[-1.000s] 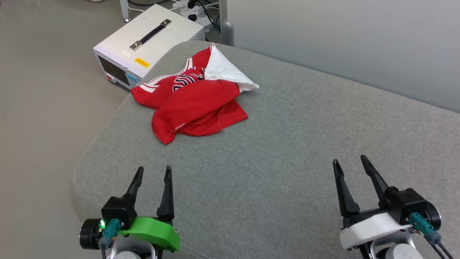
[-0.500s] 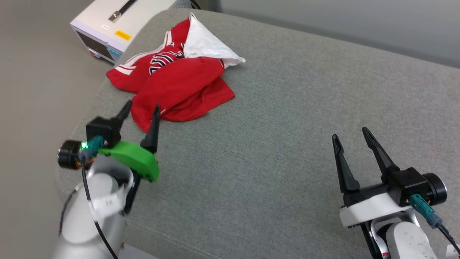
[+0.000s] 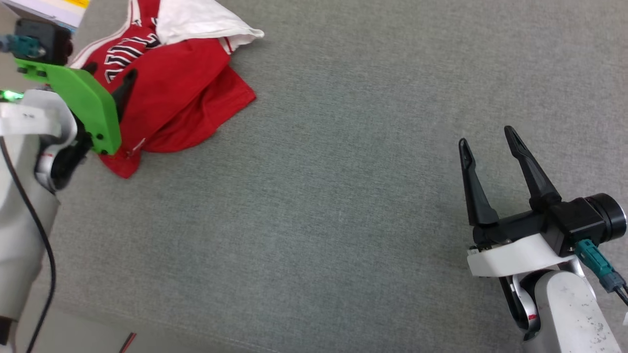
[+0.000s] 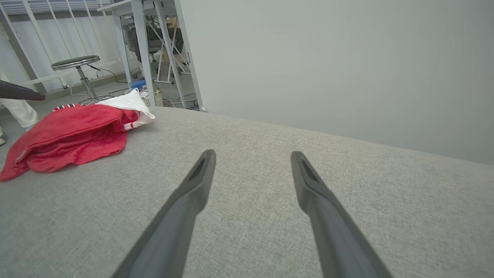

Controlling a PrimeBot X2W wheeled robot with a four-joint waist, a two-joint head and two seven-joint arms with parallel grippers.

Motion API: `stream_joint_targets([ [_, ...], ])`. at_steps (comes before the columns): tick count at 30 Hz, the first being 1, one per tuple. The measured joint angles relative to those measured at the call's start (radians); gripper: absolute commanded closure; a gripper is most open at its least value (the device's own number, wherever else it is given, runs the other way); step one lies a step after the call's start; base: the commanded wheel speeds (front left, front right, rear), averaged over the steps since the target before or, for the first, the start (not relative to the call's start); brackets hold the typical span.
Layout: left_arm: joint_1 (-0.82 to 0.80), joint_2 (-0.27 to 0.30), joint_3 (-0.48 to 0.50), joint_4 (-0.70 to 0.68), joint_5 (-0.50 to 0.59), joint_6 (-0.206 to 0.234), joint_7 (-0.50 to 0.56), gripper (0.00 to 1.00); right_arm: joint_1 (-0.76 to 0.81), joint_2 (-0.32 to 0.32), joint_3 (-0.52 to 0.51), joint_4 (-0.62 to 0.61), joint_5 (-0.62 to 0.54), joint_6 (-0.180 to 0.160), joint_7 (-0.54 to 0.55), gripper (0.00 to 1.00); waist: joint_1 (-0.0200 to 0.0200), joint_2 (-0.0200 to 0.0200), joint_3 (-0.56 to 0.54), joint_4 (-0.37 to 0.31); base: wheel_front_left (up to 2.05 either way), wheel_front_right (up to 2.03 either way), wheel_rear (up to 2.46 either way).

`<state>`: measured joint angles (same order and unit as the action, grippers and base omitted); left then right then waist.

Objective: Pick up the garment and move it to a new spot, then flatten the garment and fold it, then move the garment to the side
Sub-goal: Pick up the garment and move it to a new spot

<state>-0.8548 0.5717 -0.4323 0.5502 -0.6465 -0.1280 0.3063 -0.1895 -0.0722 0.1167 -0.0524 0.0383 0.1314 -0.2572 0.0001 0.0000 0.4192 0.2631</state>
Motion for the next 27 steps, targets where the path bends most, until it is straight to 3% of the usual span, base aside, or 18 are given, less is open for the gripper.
stream_joint_targets([
  [6,-0.066,0.082,-0.071,0.028,-0.156,0.000,0.121,0.00,-0.008,-0.001,0.005,-0.023,-0.008,0.000,0.000,0.00,0.0000,0.0000,0.080,-0.056,0.00,0.00,0.00],
  [15,-0.100,0.108,-0.121,0.083,-0.309,0.000,0.196,0.00,-0.025,-0.003,0.007,-0.036,-0.011,0.000,0.000,0.00,0.0000,0.0001,0.170,-0.118,0.00,0.00,0.00],
  [16,-0.106,0.117,-0.126,0.087,-0.322,0.000,0.207,0.42,-0.025,-0.003,0.006,-0.037,-0.011,0.000,0.000,0.00,-0.0001,0.0001,0.176,-0.124,0.00,0.00,0.00],
  [17,-0.112,0.125,-0.130,0.090,-0.323,0.000,0.208,1.00,-0.025,-0.004,0.004,-0.038,-0.011,0.000,0.000,0.00,-0.0001,0.0001,0.182,-0.130,0.00,0.00,0.00],
  [22,-0.117,0.127,-0.146,0.109,-0.322,0.001,0.127,1.00,-0.025,-0.005,-0.003,-0.037,-0.015,0.000,0.000,0.00,-0.0001,0.0001,0.181,-0.142,0.00,0.00,0.00],
  [27,-0.109,0.097,-0.159,0.134,-0.304,0.000,-0.020,1.00,-0.024,-0.006,0.000,-0.030,-0.014,0.000,0.000,0.00,0.0000,0.0000,0.140,-0.139,0.00,0.00,0.00],
])
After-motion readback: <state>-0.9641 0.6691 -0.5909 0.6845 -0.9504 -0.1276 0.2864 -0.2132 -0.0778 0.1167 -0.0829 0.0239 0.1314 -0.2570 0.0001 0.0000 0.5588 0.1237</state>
